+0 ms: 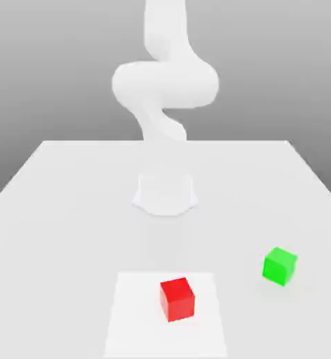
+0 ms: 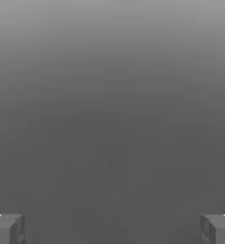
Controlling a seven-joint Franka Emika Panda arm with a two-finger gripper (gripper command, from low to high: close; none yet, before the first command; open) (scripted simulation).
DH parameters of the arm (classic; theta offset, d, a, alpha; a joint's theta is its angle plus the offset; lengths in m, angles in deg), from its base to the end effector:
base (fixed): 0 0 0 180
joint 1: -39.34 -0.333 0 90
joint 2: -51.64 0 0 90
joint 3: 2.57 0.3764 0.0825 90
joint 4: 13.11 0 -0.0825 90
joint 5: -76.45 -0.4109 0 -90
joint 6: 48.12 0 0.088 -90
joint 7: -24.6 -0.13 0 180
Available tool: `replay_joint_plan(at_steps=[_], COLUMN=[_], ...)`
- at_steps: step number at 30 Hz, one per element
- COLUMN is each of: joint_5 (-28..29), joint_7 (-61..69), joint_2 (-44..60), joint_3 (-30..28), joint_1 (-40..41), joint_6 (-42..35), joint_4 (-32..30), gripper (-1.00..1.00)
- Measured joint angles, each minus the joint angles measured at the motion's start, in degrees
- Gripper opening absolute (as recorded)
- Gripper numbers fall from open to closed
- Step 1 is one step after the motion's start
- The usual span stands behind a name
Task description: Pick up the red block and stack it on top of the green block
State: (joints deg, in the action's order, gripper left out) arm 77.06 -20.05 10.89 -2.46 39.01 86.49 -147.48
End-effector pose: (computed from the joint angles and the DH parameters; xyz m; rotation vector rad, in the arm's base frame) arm 0.3838 0.0029 0.6880 -2.5251 1.0188 -0.9462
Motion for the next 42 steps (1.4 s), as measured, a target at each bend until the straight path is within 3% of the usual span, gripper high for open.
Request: replay_joint_plan(at_steps=[12, 20, 26, 27, 34, 40, 42], joint_5=[1.7, -0.3, -0.7, -0.7, -0.5, -0.6, -1.4], joint_7=[6.9, 13.5, 14.3, 14.3, 14.2, 14.2, 14.1], joint_2=[25.5, 42.0, 54.5, 55.9, 55.9, 44.9, 42.1], joint_3=[-0.5, -0.4, -0.1, -0.2, -0.1, 0.3, 2.9], joint_1=[-1.8, -2.9, -2.7, -2.7, -2.7, -2.6, -7.4], joint_6=[14.1, 23.5, 33.7, 34.8, 34.8, 25.5, 23.5], joint_4=[-12.8, -20.9, -20.2, -20.0, -20.0, -21.6, -22.3], gripper=[0.0, 0.0, 0.0, -1.0, -1.0, -1.0, -1.0])
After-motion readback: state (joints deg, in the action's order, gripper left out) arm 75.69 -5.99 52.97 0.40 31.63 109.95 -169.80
